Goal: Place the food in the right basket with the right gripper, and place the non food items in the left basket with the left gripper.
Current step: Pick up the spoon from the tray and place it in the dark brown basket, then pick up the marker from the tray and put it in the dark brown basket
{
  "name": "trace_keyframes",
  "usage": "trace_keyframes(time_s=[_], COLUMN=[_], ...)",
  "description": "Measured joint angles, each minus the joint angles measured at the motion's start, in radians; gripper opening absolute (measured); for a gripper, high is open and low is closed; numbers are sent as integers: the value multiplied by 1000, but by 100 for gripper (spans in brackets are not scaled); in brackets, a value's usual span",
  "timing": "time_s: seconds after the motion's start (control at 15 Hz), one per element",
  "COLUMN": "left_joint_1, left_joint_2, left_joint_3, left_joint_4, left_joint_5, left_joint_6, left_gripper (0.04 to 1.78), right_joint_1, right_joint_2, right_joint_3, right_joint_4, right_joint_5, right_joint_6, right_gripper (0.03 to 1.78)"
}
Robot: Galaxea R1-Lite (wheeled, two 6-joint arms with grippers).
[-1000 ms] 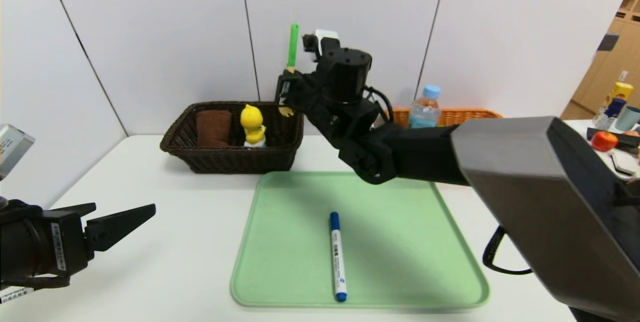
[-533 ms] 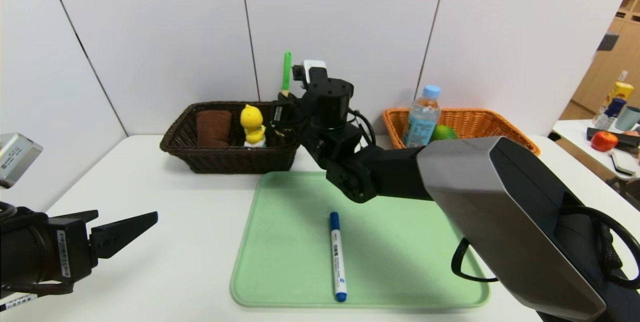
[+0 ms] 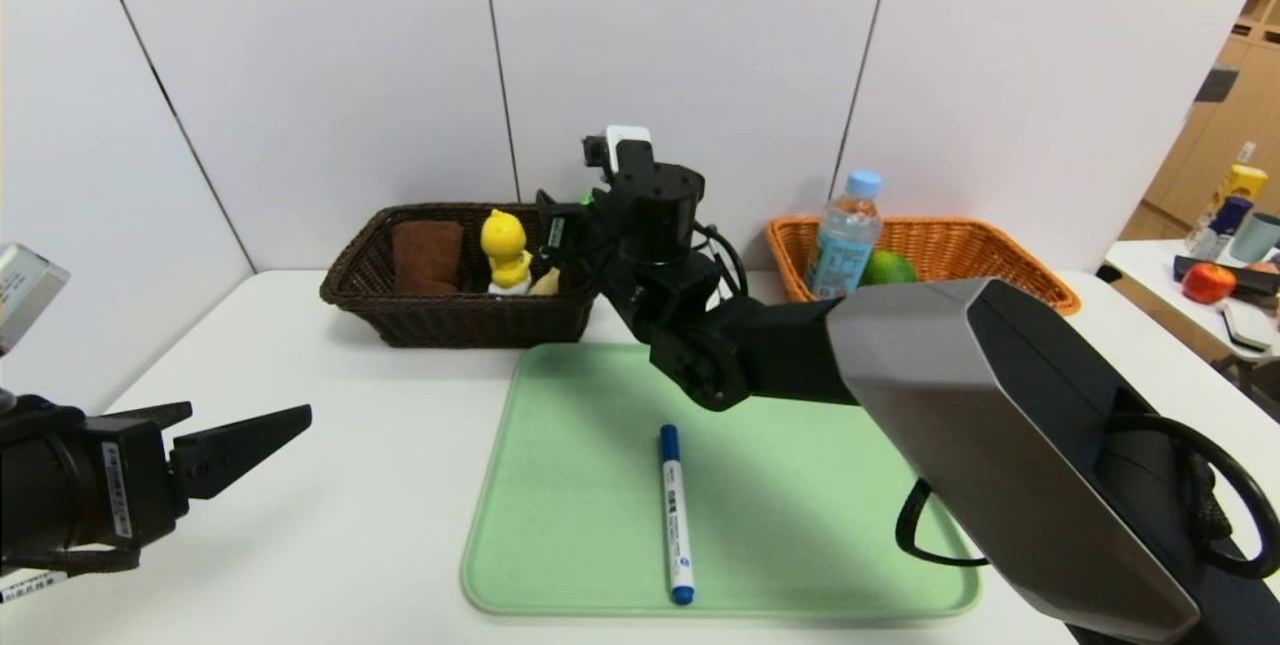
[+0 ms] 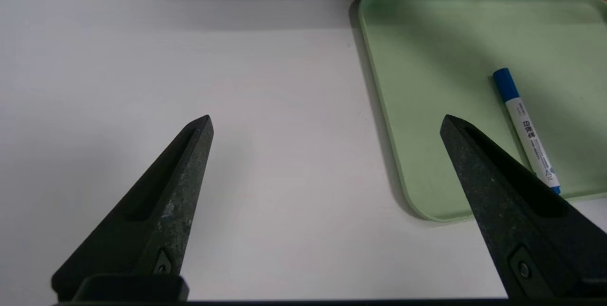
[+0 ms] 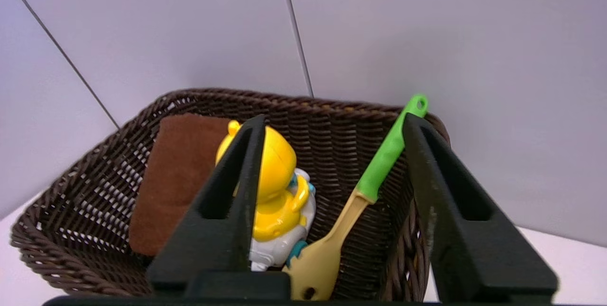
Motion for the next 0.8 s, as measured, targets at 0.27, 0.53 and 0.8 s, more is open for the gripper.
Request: trace_keyframes(time_s=[0.27,0.53,0.8], left_joint_1=[-23,-221,-404], left_joint_2=[63,189,388], left_joint_3=[-210,-486,-710], left_joint_4=[36,290,550], left_joint_5=[-2,0,4], left_joint_6=[8,-55,-188], left_gripper=[169,169,169], right_joint_1=[-16,-61,-170], right_joint_2=[-154,-429,-657], right_joint_3=[3,9,84], right_joint_4=[150,589,1179], right_joint_5=[4,6,11], right_joint_6=[6,37,200], right_gripper=[131,147,157])
